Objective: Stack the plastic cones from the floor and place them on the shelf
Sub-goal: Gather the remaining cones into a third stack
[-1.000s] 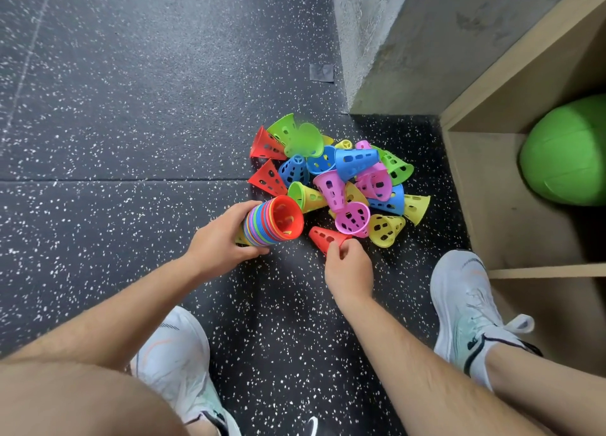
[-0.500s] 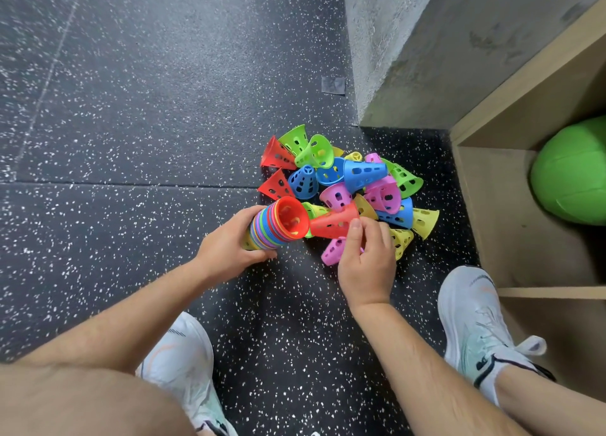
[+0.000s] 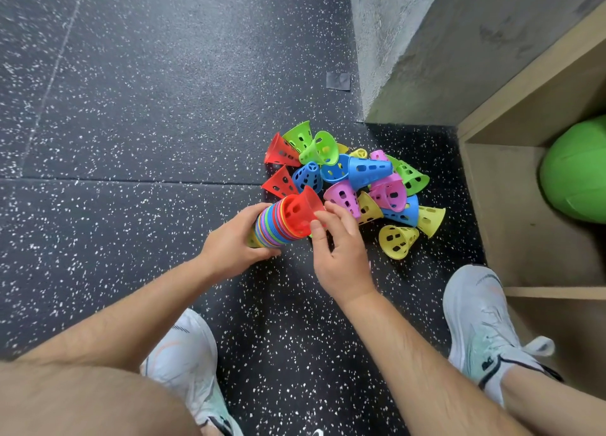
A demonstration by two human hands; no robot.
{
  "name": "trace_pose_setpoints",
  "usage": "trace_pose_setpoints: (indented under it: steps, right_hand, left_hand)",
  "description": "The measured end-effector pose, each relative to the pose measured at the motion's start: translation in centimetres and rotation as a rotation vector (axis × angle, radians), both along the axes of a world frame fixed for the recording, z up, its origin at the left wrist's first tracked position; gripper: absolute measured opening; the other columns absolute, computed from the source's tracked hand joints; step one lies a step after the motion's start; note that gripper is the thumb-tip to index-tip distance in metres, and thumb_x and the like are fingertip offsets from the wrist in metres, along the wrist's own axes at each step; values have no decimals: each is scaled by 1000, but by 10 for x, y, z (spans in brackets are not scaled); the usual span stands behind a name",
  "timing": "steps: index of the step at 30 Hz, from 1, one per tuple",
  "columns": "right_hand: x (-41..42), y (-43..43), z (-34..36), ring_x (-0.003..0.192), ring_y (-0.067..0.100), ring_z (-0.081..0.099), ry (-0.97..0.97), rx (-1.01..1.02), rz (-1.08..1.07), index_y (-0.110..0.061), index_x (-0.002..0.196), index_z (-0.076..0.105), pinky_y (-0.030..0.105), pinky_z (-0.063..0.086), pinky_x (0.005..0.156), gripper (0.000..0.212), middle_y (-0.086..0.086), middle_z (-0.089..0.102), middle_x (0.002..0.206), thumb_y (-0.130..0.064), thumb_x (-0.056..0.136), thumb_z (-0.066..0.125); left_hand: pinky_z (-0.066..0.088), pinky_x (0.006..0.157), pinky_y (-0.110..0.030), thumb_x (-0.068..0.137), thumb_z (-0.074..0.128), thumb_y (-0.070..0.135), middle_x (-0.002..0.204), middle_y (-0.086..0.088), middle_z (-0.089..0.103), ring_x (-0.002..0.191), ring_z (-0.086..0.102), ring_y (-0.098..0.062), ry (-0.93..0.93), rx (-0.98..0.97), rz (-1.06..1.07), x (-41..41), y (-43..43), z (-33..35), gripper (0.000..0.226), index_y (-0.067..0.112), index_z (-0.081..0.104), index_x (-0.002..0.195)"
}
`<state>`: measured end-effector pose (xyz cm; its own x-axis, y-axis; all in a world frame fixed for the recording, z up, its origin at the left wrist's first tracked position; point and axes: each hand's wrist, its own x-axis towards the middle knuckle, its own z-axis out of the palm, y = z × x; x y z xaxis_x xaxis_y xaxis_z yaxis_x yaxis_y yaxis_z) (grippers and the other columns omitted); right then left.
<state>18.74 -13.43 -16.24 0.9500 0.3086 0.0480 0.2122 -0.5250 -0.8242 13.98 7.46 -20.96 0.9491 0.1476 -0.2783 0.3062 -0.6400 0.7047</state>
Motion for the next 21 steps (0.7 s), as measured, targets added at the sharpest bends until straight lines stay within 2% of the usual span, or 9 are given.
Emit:
trace_pose_setpoints:
  steps: [4, 8, 13, 18, 21]
  right_hand:
    - [-4, 1, 5, 126, 3, 50, 111, 48, 77, -18, 120, 64, 24, 38, 110, 28, -5, 59, 128, -27, 94, 61]
    - [-1, -2, 5, 123, 3, 52, 166, 41, 67, -19, 128, 60, 26, 41, 107, 36, -10, 60, 127, -30, 93, 60]
    - [0, -7, 4, 117, 3, 54, 145, 20, 4, -22, 124, 61, 29, 45, 104, 28, -13, 60, 121, -23, 95, 62]
    - [12, -17, -3, 125, 11, 44, 68, -238, 49, -21, 124, 62, 39, 41, 109, 30, -9, 53, 128, -14, 97, 52]
    - [22, -18, -2, 141, 19, 27, 52, -523, 197, -27, 134, 57, 45, 32, 117, 42, -2, 36, 152, -12, 95, 51]
  left_hand:
    - [38, 91, -25, 73, 90, 47, 125, 33, 53, 110, 53, 6, -6, -7, 10, 0, 0, -1, 84, 48, 43, 143]
    - [40, 93, -26, 72, 90, 46, 127, 32, 54, 112, 53, 6, -7, -19, 12, 0, 2, -2, 84, 49, 43, 142]
    - [43, 99, -31, 72, 90, 47, 134, 33, 54, 118, 54, 3, 7, -11, -23, 0, 2, -4, 85, 51, 41, 142]
    - [43, 99, -31, 72, 90, 45, 134, 31, 55, 119, 56, 0, 1, -19, -23, -1, 3, -6, 86, 50, 42, 142]
    - [44, 100, -31, 70, 91, 46, 130, 32, 56, 117, 56, 3, -6, -45, -7, -1, 4, -8, 85, 52, 42, 139]
